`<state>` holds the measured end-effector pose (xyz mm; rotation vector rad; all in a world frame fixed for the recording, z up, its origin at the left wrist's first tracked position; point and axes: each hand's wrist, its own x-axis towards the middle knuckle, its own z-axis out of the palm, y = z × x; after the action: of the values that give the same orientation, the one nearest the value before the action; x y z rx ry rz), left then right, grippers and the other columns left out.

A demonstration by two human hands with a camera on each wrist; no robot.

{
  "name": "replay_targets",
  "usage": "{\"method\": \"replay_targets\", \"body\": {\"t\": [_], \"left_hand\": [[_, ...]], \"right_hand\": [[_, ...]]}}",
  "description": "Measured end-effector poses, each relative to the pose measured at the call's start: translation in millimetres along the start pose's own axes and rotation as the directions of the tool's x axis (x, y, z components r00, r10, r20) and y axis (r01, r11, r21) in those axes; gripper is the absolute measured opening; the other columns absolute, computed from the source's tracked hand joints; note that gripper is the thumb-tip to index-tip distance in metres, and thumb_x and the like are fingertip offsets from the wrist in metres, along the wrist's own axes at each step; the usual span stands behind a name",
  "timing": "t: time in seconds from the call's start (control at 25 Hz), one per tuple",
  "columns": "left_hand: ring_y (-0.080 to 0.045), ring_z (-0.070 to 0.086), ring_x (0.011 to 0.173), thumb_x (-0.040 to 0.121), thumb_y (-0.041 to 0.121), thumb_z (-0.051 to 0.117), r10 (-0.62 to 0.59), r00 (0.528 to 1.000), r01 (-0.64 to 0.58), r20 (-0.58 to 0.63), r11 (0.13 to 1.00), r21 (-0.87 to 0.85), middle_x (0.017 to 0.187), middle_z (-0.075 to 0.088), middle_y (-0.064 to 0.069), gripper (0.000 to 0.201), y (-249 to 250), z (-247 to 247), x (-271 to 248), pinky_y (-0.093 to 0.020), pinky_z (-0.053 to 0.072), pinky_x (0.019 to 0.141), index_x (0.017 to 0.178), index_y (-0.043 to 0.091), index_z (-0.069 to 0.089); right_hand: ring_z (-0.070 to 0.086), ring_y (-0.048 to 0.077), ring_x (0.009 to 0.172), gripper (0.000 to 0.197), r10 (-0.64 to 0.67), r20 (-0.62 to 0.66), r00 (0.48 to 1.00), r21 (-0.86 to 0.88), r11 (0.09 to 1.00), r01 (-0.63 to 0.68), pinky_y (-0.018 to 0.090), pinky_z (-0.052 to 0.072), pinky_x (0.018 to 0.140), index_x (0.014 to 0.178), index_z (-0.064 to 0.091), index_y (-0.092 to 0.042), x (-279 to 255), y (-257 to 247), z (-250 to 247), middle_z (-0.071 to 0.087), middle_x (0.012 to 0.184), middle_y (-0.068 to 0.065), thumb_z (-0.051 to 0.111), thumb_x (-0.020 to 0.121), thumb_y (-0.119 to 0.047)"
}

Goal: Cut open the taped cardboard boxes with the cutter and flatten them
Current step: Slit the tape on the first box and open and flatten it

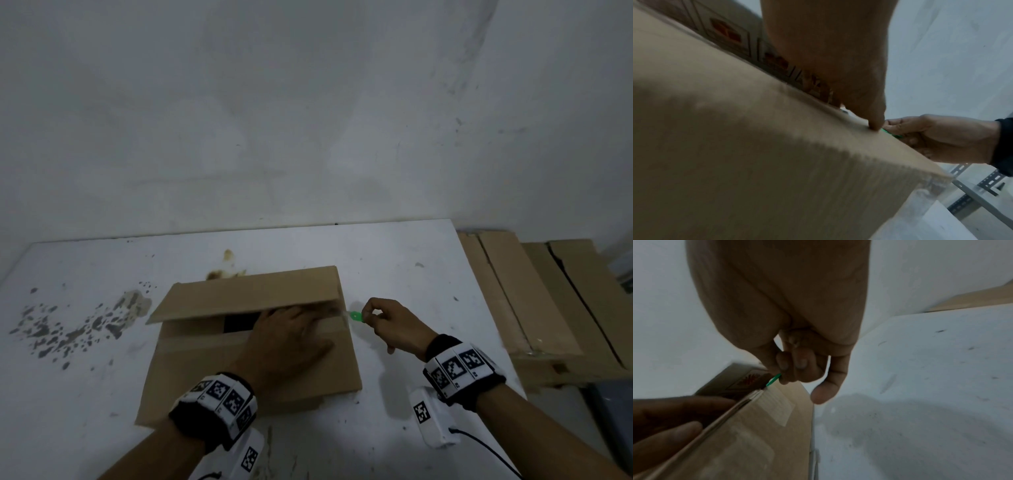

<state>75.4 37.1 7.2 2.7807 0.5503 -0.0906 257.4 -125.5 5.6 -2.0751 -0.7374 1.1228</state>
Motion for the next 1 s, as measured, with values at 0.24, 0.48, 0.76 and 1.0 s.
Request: {"method": "replay_targets", "body": {"t": [0.24, 0.48, 0.76, 1.0], "left_hand": [[-0.02, 0.027, 0.145, 0.06, 0.092, 0.058, -0.016, 0.947, 0.015, 0.321, 1.0, 0.006, 0.159, 0.027, 0.008, 0.112, 9.1, -9.4, 15.4, -0.048, 0.023, 0.12, 0.153, 0.04, 0.025], [-0.019, 0.045, 0.133, 0.063, 0.082, 0.07, 0.003, 0.875, 0.034, 0.484, 0.997, -0.068, 0.153, 0.04, 0.003, 0.111, 7.1, -2.0, 23.1, -0.035, 0.04, 0.11, 0.15, 0.027, 0.03], [-0.019, 0.051, 0.119, 0.058, 0.064, 0.086, 0.029, 0.773, -0.042, 0.633, 0.999, 0.005, 0.137, 0.049, 0.005, 0.095, 2.7, -19.9, 31.2, -0.038, 0.047, 0.1, 0.133, 0.023, 0.045], [-0.019, 0.052, 0.115, 0.054, 0.069, 0.084, 0.037, 0.776, -0.084, 0.63, 0.995, 0.045, 0.134, 0.05, 0.003, 0.096, -1.3, -8.7, 29.7, -0.042, 0.049, 0.098, 0.128, 0.021, 0.047]], "right_hand": [[0.039, 0.014, 0.052, 0.018, -0.022, -0.034, 0.999, 0.023, 0.999, 0.022, 0.031, 0.05, 0.051, 0.091, 0.061, -0.012, -2.8, 5.4, -5.6, 0.043, 0.062, 0.004, 0.047, 0.1, -0.017], [0.042, 0.015, 0.053, 0.017, -0.08, -0.063, 0.995, -0.026, 0.997, 0.078, 0.031, 0.049, 0.05, 0.091, 0.062, -0.015, -1.1, 5.3, -6.1, 0.047, 0.061, 0.001, 0.049, 0.101, -0.019], [0.043, 0.004, 0.045, 0.016, -0.157, 0.034, 0.987, -0.256, 0.953, 0.161, 0.014, 0.033, 0.048, 0.089, 0.063, -0.021, 0.6, 11.5, -10.1, 0.049, 0.063, -0.008, 0.052, 0.1, -0.019], [0.042, 0.002, 0.039, 0.016, -0.157, 0.089, 0.984, -0.23, 0.958, 0.174, 0.011, 0.034, 0.043, 0.093, 0.064, -0.016, -7.7, 12.3, -6.6, 0.048, 0.061, -0.008, 0.051, 0.101, -0.019]]}}
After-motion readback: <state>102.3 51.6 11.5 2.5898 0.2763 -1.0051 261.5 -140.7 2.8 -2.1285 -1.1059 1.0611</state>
